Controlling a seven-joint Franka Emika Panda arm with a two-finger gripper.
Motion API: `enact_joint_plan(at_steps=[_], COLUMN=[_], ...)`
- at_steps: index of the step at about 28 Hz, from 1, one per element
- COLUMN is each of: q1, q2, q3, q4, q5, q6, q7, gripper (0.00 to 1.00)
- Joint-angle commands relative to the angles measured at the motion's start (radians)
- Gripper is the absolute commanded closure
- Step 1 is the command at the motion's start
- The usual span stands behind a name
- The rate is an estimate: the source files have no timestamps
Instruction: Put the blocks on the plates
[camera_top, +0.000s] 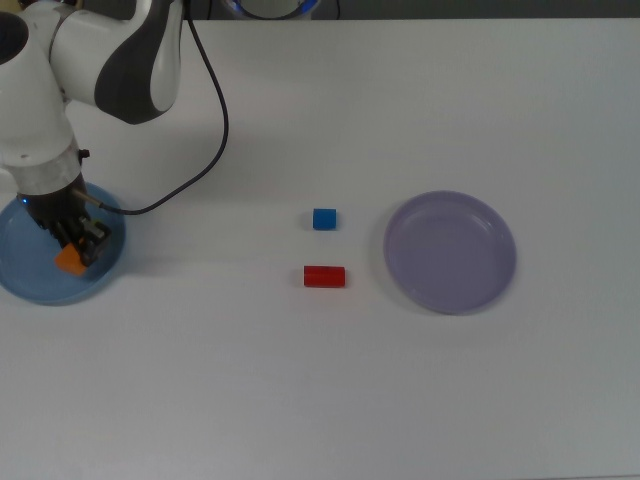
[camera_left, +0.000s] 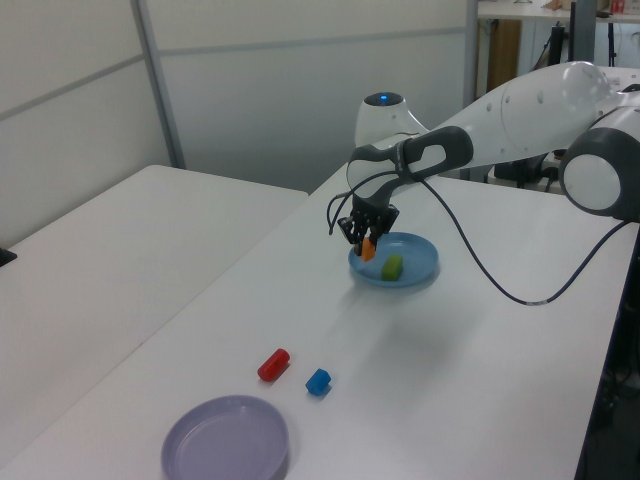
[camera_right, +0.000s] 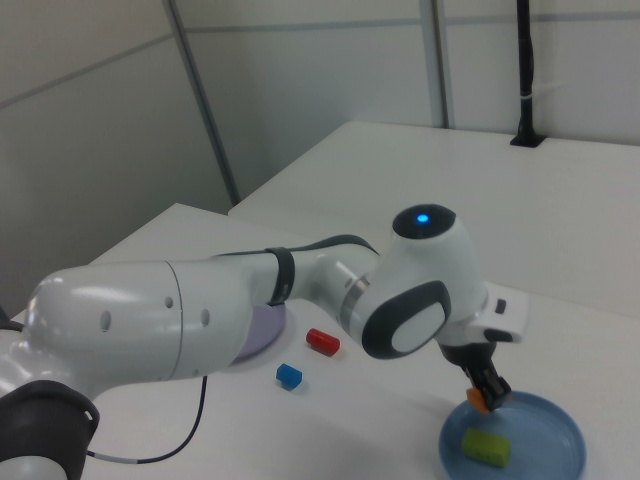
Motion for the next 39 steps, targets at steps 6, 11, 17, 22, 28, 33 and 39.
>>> enact_joint_plan(at_steps=[6,11,17,22,28,33,39], q1=[-0.017,-0.018,-0.014,-0.003,-0.001,0.038,0.123], q2=[0.027,0.024,0.017,0.001,-0.038,-0.035,-0.03], q3=[0.005,0.005,0.009,0.014,0.121,0.189,0.192], q4=[-0.01,-0.01,-0.01,-0.01,-0.01,-0.012,-0.012], q5=[0.022,0.031,0.039,0.037,0.025,0.0,-0.006], q6=[0.019,0.017,0.016,0.008,-0.036,-0.069,-0.069], q7=[-0.023,-0.019,-0.02,-0.02,-0.023,-0.037,-0.045], gripper=[0.71,0.29,0.0,0.0,0.0,0.0,0.0])
